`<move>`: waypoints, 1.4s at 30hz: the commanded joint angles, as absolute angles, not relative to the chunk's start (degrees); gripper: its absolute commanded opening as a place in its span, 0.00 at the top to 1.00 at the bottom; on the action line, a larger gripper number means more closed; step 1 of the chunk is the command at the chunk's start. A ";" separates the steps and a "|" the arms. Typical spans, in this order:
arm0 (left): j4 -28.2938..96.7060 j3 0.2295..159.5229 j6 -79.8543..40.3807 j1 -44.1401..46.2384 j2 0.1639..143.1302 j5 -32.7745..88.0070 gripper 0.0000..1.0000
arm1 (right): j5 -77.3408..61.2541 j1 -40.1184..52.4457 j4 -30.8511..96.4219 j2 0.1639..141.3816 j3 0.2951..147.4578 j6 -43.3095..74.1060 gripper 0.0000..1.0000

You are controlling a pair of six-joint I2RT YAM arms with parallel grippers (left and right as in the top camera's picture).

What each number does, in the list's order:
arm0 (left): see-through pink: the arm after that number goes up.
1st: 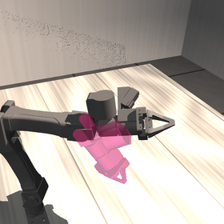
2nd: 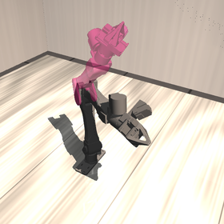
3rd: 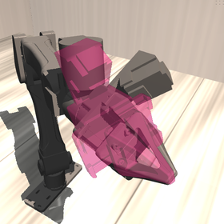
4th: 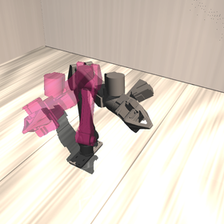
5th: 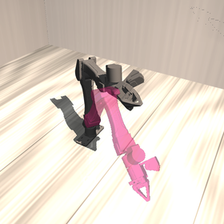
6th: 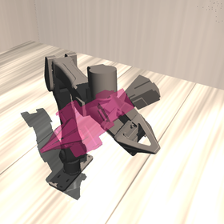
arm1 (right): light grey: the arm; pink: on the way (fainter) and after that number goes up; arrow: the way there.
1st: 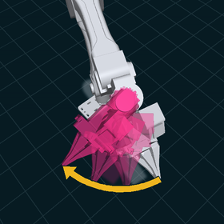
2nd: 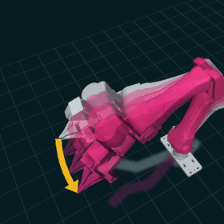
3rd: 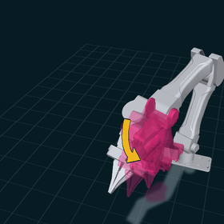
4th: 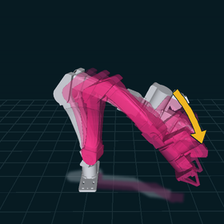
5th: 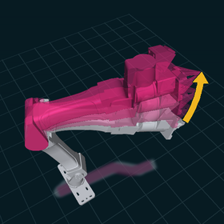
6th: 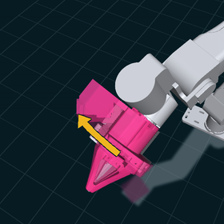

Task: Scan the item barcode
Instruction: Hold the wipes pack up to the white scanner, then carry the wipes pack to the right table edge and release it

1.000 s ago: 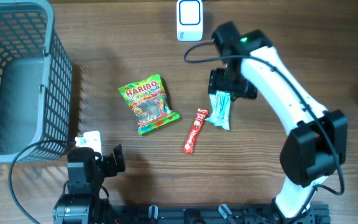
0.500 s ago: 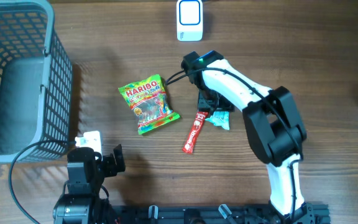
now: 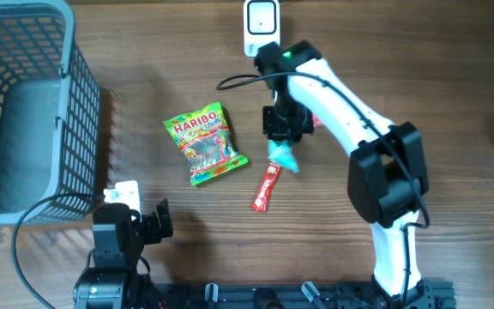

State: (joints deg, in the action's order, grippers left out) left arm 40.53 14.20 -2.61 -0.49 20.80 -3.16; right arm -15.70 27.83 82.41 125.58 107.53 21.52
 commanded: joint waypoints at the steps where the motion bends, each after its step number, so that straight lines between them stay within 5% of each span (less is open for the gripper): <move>1: 40.36 13.98 -1.91 -0.75 20.69 -3.70 0.00 | -48.01 23.86 86.21 123.74 107.61 -5.93 0.89; 8: 40.36 13.98 -1.91 -0.75 20.69 -3.68 0.00 | -71.07 21.45 85.91 123.74 106.19 -35.66 0.95; 15: 40.36 13.98 -1.91 -0.75 20.69 -3.70 0.00 | -81.06 21.52 84.18 123.76 106.10 -14.98 0.96; 21: 40.36 13.98 -1.91 -0.75 20.69 -3.70 0.00 | -78.67 21.37 87.61 123.76 106.10 -13.30 0.96; 27: 40.36 13.98 -1.91 -0.75 20.69 -3.70 0.00 | -36.84 21.41 72.55 123.74 108.64 10.66 0.95; 34: 40.36 13.98 -1.91 -0.75 20.69 -3.70 0.00 | -10.37 21.43 46.44 123.74 115.68 10.07 0.95; 42: 40.36 13.98 -1.91 -0.75 20.69 -3.68 0.00 | 2.55 21.47 24.69 128.16 115.66 10.07 0.96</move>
State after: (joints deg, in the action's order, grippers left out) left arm 40.53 14.20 -2.61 -0.49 20.80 -3.16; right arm -4.62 21.39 29.63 125.60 114.43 9.26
